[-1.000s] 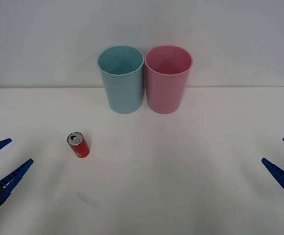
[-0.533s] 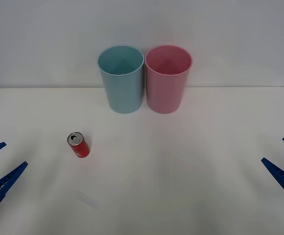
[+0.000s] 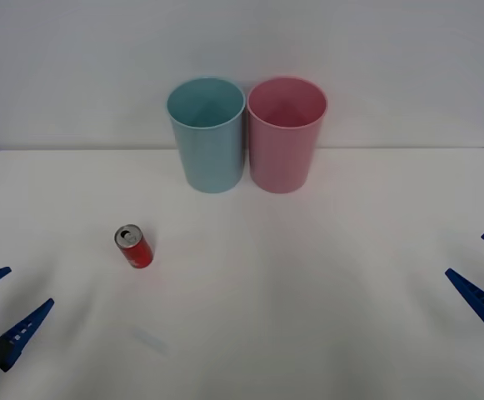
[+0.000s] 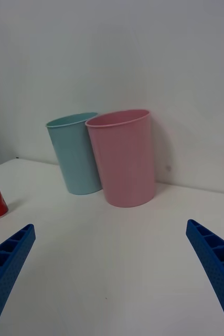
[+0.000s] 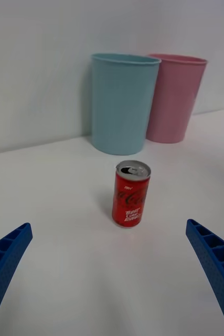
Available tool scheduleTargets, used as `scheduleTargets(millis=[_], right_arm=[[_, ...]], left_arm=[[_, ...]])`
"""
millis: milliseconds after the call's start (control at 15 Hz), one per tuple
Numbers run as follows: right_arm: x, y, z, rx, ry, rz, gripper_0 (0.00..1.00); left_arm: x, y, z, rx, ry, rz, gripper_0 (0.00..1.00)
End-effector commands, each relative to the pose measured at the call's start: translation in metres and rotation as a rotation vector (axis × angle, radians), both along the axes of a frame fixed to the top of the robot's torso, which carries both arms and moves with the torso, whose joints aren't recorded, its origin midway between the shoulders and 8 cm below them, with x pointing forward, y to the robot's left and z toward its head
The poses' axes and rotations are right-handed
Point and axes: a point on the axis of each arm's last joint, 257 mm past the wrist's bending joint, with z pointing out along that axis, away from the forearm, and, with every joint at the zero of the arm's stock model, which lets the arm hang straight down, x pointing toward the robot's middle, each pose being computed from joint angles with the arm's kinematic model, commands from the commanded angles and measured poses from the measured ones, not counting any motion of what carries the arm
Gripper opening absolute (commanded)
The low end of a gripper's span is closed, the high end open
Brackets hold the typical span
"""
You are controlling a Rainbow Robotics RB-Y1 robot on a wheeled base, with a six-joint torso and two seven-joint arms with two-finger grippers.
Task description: Grasp the object on the table and drop it into the matching bin: aluminum can to the light blue bin, PET bottle to the pink bin.
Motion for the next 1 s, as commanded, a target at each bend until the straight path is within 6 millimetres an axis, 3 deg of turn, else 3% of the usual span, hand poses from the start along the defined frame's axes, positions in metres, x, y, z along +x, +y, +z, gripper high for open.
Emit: scheduleTargets(millis=[67, 333, 1000], right_arm=[[0.000, 0.000, 0.000, 0.000, 0.000, 0.000, 1.00], [0.000, 0.000, 0.000, 0.000, 0.000, 0.000, 1.00], [0.000, 0.000, 0.000, 0.000, 0.000, 0.000, 1.00]], left_arm=[[0.004, -0.001, -0.024, 0.044, 0.024, 0.048, 1.00], [0.013, -0.008, -0.045, 0.028, 0.067, 0.094, 1.00], [0.051, -0.049, -0.058, -0.088, 0.071, 0.113, 1.00]])
